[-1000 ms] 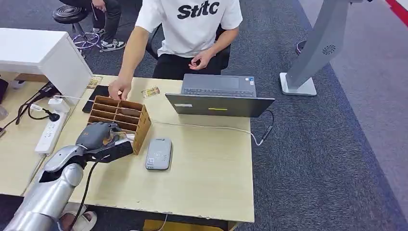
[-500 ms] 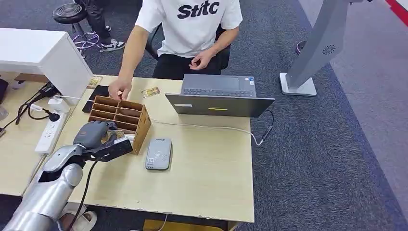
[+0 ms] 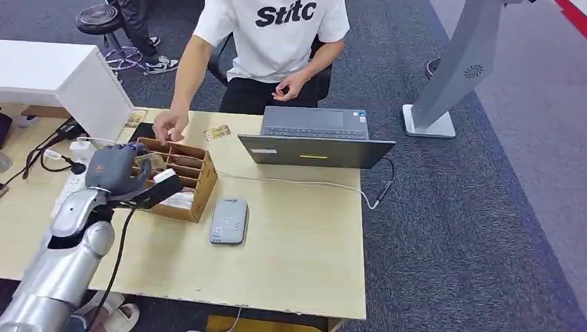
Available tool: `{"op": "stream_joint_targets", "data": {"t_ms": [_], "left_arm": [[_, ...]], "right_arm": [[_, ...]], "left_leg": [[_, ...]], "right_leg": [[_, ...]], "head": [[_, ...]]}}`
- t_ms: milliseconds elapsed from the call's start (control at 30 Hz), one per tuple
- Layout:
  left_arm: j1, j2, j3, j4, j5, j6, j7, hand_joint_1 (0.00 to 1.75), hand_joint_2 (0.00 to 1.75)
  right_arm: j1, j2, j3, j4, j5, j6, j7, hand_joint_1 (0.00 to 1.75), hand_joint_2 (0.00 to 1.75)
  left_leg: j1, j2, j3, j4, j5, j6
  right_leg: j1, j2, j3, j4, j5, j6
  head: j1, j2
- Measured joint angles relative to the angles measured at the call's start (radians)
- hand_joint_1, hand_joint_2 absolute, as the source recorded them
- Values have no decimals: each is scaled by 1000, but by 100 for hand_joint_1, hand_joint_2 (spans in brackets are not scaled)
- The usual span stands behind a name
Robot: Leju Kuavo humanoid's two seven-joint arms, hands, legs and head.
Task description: Pass the card to the sensor for recognition and then transmit it.
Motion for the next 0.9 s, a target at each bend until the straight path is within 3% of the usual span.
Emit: {"op": "stream_joint_targets", "data": {"t_ms": [300,533,633,900], "left_arm": [[-27,29,61,-144,-6,5,0,154,175],[-28,34,82,-178,-46,19,10,155,175],[-50,51,92,-186,-100,22,37,155,175],[-114,82,125,-184,-106,16,53,161,175]], "right_arm": [[3,0,0,0,-9,0,3,0,175],[2,0,0,0,-13,0,1,0,175],[3,0,1,0,-16,0,2,0,175],[2,0,13,0,-23,0,2,0,175]], "left_leg": [[0,0,0,0,0,0],[0,0,0,0,0,0],[0,0,0,0,0,0],[1,1,0,0,0,0]], "right_leg": [[0,0,0,0,0,0],[0,0,0,0,0,0],[0,0,0,0,0,0],[0,1,-1,0,0,0]], "head": [[0,0],[0,0],[0,0],[0,0]]}}
